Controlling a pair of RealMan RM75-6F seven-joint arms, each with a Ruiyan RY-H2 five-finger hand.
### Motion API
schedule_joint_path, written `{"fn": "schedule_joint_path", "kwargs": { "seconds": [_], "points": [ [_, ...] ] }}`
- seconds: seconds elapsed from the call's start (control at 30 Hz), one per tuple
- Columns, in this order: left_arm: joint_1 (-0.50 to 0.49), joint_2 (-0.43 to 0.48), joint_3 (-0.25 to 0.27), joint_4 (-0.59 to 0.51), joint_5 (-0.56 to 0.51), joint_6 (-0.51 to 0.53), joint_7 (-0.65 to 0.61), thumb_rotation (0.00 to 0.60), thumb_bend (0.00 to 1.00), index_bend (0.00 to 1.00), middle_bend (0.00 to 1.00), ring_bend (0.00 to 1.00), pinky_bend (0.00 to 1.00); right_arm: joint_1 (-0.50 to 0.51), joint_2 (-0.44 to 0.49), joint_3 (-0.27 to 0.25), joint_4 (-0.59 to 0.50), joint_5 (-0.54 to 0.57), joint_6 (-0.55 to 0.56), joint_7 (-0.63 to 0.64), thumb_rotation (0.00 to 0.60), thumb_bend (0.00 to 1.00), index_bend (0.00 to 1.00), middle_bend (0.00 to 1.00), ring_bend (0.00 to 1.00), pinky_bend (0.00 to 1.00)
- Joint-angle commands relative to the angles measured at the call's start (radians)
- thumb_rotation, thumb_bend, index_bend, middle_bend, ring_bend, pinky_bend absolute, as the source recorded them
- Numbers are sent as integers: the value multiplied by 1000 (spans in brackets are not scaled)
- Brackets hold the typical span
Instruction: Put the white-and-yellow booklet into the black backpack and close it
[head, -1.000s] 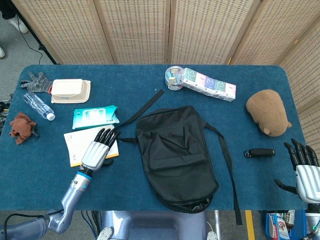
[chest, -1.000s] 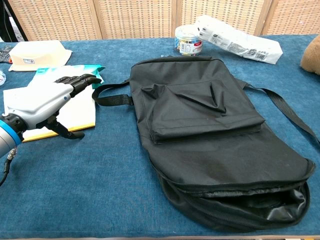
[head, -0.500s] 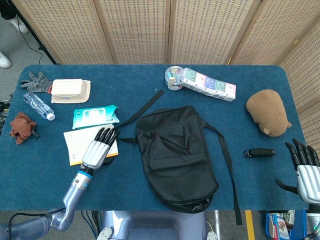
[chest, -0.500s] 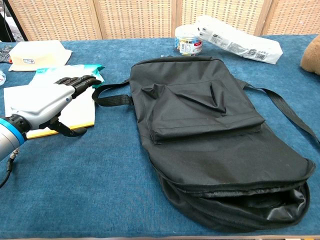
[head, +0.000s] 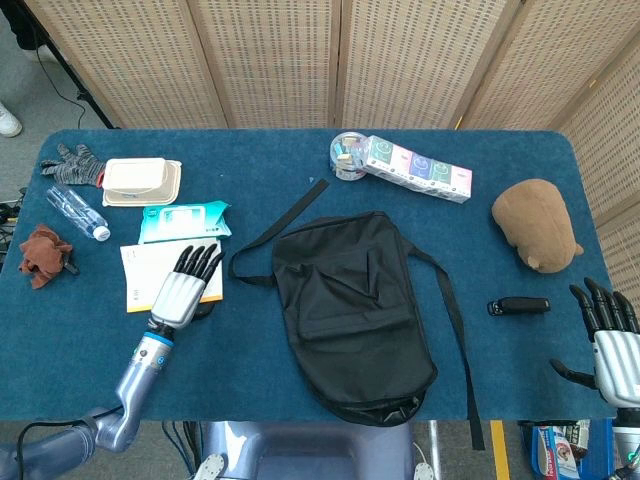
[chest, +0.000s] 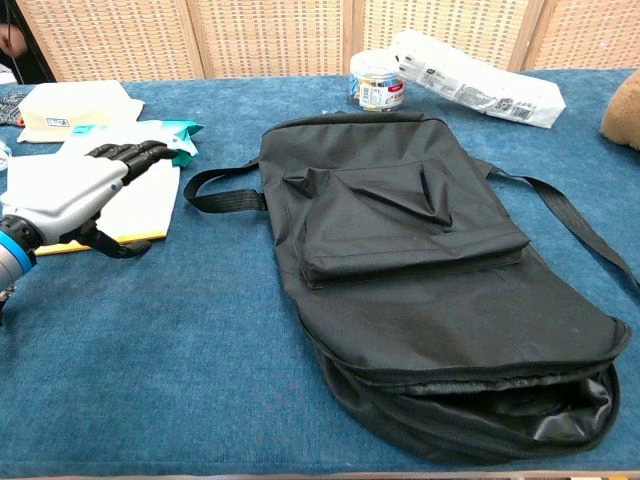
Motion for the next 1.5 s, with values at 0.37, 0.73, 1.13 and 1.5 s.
{"fn": "schedule_joint_path", "kwargs": {
  "seconds": [0.37,0.73,1.13,1.5],
  "points": [
    [-26,1,-24,122,-23,-14,-57,600,292,0,0,0,0,1,0,-2,-3,3,-6,1,600,0,0,0,0,0],
    [-37,-1,-28,201,-39,-37,-100,600,307,0,0,0,0,1,2,-3,-4,3,-8,2,600,0,0,0,0,0],
    [-62,-23,-33,300,-54,-81,-154,600,323,0,0,0,0,1,2,-6,-7,1,-12,0,600,0,0,0,0,0],
    [-91,-56,-43,388,-67,-109,-189,600,336,0,0,0,0,2,2,-7,-7,4,-16,-2,600,0,0,0,0,0]
  ]
}}
